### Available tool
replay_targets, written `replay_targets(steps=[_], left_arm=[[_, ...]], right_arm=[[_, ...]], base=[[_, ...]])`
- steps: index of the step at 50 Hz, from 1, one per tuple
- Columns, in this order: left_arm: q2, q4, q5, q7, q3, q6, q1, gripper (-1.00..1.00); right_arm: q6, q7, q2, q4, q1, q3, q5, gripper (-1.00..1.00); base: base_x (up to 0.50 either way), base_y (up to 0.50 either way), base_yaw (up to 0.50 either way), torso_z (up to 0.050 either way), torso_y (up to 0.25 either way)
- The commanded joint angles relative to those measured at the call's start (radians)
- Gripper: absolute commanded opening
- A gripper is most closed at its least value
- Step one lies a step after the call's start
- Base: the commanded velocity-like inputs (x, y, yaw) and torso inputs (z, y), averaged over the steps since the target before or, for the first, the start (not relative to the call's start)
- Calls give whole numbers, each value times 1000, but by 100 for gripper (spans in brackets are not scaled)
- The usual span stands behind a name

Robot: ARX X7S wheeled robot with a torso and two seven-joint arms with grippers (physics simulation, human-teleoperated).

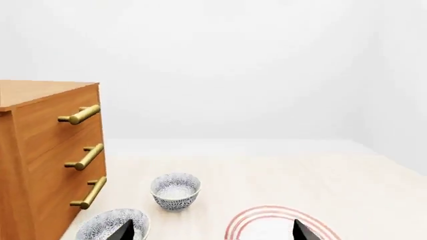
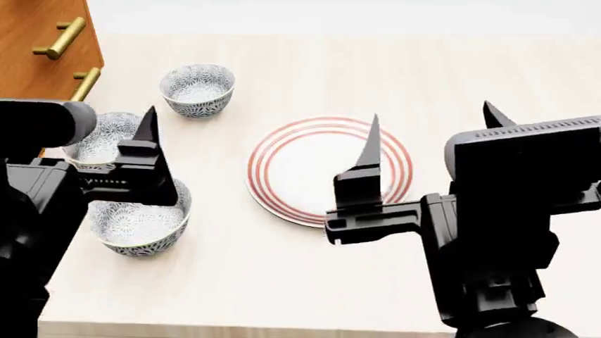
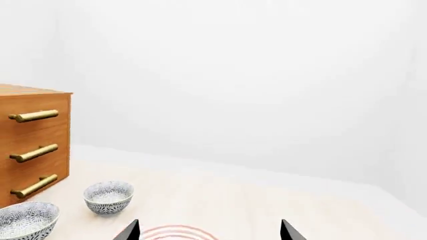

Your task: Put the bowl at the front on the plate.

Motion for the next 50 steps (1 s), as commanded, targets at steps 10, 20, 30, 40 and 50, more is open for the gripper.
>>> replay_targets(steps=[10,20,30,40,50], left_arm=[[7,-62,-361,-227,-86,-290,-462,100],[6,-110,-400,-263,-78,-277,-520,100],[-4,-120,-447,-298,-82,-271,-534,100],[-23,-136,-470,-315,-69,-245,-524,100],[-40,-146,-492,-332,-59,-226,-509,100]], right_arm=[[340,27,53,23,498,-12,179,100],[337,97,91,74,568,-23,286,100],[333,175,126,105,593,-25,397,100],[312,206,146,120,588,-31,438,100],[296,223,154,126,582,-33,460,100]], base=[[0,0,0,0,0],[0,0,0,0,0],[0,0,0,0,0],[96,0,0,0,0],[159,0,0,0,0]])
